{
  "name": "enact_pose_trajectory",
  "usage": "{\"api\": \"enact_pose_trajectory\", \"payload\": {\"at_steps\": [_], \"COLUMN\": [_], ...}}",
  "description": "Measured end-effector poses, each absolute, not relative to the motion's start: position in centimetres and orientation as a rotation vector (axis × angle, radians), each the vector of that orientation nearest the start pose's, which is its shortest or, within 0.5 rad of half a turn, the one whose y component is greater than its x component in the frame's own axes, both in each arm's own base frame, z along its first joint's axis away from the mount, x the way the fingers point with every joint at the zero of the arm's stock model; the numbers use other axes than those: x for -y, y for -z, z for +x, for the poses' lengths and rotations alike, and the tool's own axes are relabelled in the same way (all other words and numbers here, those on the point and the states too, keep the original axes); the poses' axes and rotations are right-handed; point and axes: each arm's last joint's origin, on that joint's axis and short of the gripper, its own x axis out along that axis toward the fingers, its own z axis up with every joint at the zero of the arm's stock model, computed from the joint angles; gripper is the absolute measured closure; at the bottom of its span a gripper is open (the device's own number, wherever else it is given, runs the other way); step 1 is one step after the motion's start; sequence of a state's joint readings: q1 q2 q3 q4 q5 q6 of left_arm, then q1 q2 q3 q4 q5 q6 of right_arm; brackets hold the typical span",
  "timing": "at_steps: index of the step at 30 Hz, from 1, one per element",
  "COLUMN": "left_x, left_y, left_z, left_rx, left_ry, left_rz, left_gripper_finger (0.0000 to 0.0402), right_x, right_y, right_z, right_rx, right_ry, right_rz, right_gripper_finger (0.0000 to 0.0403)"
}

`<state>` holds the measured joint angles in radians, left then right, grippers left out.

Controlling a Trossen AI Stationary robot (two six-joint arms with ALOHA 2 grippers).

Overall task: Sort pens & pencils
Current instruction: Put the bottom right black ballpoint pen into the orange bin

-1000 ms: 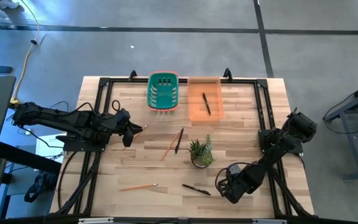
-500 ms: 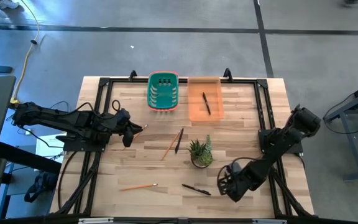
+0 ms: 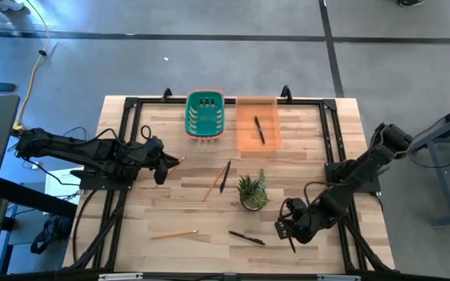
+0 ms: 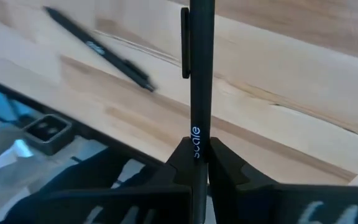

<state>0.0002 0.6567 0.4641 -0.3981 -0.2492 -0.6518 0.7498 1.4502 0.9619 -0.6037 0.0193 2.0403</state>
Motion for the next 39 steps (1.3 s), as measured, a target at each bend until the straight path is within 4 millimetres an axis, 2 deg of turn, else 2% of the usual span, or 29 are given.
{"api": "enact_pose_trajectory", "payload": {"at_steps": [19, 31, 39], "left_x": [-0.7, -0.7, -0.7], "left_y": [-22.3, -22.4, -22.4], "left_z": [14.2, 14.3, 14.3], "left_rx": [-0.484, -0.473, -0.473], "left_ry": [-0.425, -0.426, -0.427], "left_rz": [-0.563, -0.564, -0.564], "left_gripper_finger": [0.0344, 0.0344, 0.0344], "right_x": [-14.8, -11.2, -8.4], "right_y": [-25.6, -26.8, -27.2], "right_z": [20.9, 22.1, 22.4], "right_rx": [-1.044, -0.954, -0.955], "right_ry": [0.444, 0.416, 0.434], "right_rz": [1.352, 1.321, 1.304], "right_gripper_finger": [0.0401, 0.0401, 0.0401]}}
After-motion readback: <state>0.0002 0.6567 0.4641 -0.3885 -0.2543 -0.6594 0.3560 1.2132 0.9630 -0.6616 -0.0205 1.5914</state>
